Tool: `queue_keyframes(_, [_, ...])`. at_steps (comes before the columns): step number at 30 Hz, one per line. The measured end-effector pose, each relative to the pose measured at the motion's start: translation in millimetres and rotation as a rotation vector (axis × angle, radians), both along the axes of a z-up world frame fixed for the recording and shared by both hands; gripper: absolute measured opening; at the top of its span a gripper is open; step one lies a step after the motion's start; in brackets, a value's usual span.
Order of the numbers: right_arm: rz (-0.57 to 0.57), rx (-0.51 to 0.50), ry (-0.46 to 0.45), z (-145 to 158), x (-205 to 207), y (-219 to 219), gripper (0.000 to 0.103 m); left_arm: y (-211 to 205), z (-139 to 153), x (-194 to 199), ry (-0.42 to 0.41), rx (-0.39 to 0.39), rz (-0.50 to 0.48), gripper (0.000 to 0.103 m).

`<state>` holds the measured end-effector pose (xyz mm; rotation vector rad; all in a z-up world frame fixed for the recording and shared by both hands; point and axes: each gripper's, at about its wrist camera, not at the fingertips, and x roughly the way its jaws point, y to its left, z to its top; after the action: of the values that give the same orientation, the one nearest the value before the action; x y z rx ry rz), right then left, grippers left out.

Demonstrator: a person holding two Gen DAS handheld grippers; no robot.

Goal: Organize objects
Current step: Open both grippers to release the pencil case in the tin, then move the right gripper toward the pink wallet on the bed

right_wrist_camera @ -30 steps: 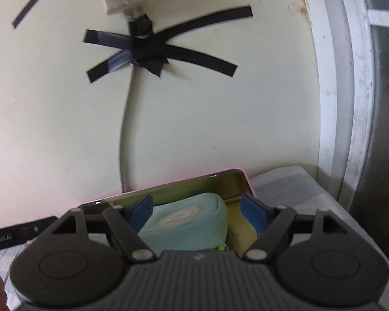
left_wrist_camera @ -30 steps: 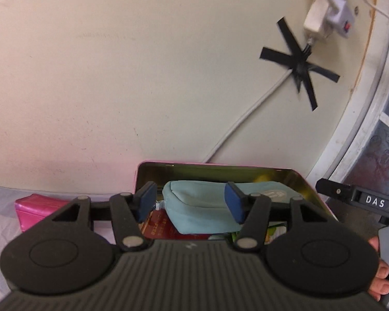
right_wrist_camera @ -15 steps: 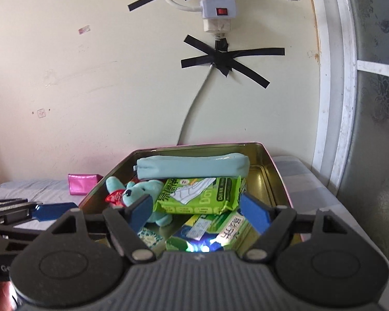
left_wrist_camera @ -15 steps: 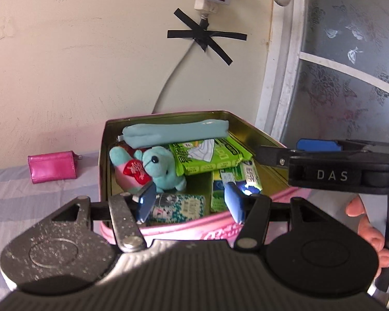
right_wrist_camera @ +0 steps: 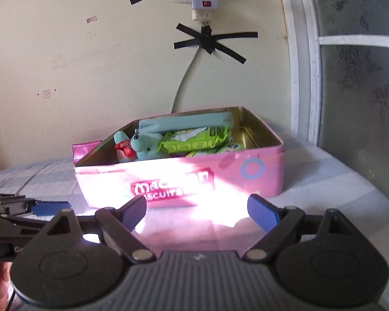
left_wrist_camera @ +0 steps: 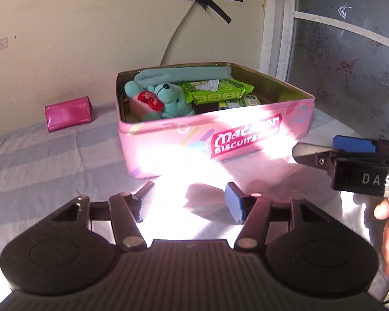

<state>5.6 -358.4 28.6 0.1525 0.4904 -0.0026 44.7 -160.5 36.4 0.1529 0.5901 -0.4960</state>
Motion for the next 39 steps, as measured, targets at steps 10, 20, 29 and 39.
queue_keyframes(10, [0.026,0.017,0.08,-26,-15,22,0.088,28,-14,-11,0.016,0.015,0.046,0.066])
queue_keyframes(20, [0.048,-0.007,0.124,-32,-27,42,0.088,44,-21,-14,0.036,0.042,0.052,0.066])
queue_keyframes(29, [0.106,-0.019,0.168,-35,-25,60,0.088,71,-22,-12,0.035,0.063,0.082,0.07])
queue_keyframes(39, [0.256,-0.1,0.196,-36,-7,117,0.092,132,-19,16,0.019,0.102,0.192,0.074])
